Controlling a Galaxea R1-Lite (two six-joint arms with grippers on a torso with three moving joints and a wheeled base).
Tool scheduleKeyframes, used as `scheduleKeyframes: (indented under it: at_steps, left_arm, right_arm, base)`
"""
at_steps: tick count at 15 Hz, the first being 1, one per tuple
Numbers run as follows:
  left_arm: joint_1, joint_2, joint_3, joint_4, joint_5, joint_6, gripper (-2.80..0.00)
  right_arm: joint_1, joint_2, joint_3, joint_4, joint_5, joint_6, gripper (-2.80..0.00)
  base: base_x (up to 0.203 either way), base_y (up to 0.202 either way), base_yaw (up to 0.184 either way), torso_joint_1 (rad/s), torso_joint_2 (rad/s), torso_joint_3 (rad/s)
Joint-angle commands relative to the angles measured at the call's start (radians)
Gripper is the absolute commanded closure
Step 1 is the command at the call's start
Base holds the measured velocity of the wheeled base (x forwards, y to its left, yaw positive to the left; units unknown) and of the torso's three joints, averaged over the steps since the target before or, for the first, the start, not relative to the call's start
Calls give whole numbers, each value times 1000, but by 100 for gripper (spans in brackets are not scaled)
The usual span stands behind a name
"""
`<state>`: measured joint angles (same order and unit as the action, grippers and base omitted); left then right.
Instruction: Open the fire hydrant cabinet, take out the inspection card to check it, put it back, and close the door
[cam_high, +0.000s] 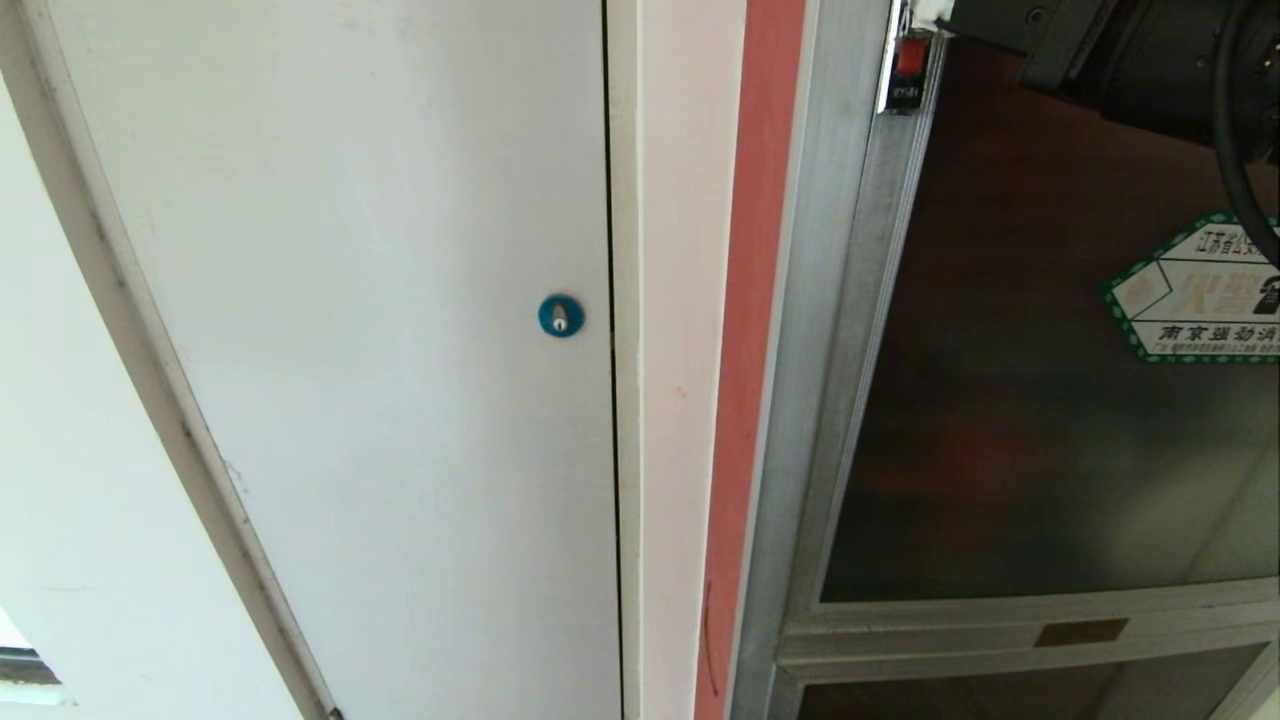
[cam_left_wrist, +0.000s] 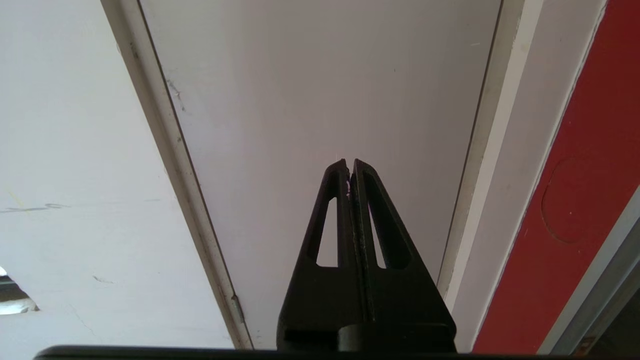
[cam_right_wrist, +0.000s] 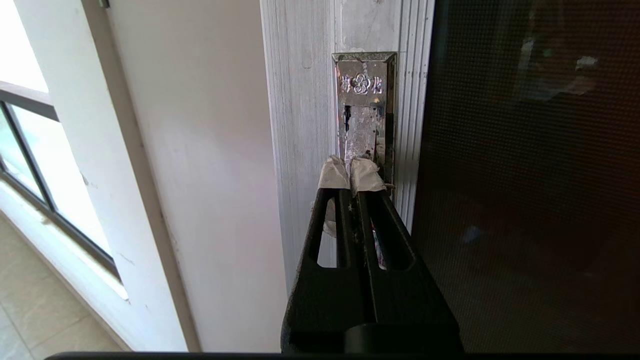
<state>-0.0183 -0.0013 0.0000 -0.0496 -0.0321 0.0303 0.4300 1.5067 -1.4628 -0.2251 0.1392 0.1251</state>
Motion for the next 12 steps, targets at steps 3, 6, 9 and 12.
scheduleKeyframes:
  at_steps: [3,6,9,12]
  left_arm:
    - [0,0,23,-1,0,0,0]
    - [0,0,22,-1,0,0,0]
    - [0,0,21,-1,0,0,0]
    - [0,0,23,-1,0,0,0]
  right_arm:
    - [0,22,-1,0,0,1,0]
    - [-7,36,-2,-2,1,1,0]
    - [-20,41,-2,-2,2,2,0]
    - [-31,35,1,-2,2,7,0]
  base:
    - [0,0,0,0,0,0]
    - [0,0,0,0,0,0]
    - [0,0,0,0,0,0]
    - [0,0,0,0,0,0]
